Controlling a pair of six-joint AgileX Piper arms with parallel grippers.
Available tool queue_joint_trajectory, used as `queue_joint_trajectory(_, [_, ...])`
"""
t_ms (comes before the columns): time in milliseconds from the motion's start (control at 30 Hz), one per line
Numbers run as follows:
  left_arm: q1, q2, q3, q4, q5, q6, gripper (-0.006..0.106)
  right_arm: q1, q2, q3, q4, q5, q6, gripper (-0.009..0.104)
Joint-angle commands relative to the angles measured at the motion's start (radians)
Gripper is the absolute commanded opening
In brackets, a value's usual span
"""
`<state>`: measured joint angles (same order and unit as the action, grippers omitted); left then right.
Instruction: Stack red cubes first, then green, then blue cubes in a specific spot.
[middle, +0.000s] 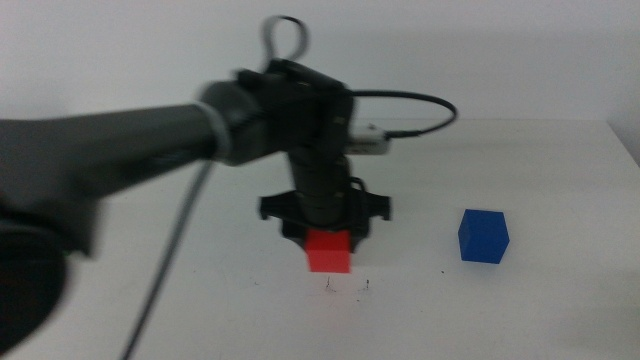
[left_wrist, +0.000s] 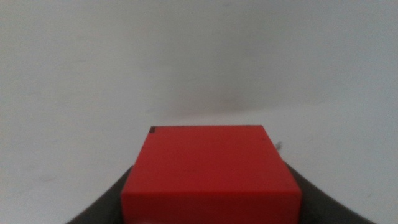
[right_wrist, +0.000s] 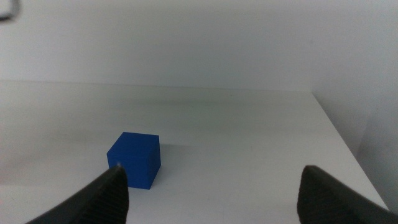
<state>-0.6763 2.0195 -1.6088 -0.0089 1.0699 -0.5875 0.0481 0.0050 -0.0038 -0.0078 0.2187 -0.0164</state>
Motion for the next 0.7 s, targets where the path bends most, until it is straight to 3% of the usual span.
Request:
queue_joint_trajectory(0, [-0.025, 0.063, -0.081, 0.009, 0.045, -0.048, 0.0, -0.008, -0.005, 0.004, -0.008, -0.01, -0.001, 0.093])
queue_joint_trajectory(200, [-0.033, 0.135, -0.127, -0.041, 0.01, -0.052, 0.006, -0.008, -0.005, 0.004, -0.008, -0.01, -0.001, 0.093])
queue_joint_trajectory(467, [-0.033, 0.167, -0.127, -0.039, 0.003, -0.075, 0.013, -0.008, -0.005, 0.004, -0.008, -0.01, -0.001, 0.093])
queue_joint_trajectory(667, [-0.033, 0.188, -0.127, -0.026, 0.014, -0.071, 0.036, -0.008, -0.005, 0.004, -0.008, -0.01, -0.001, 0.093])
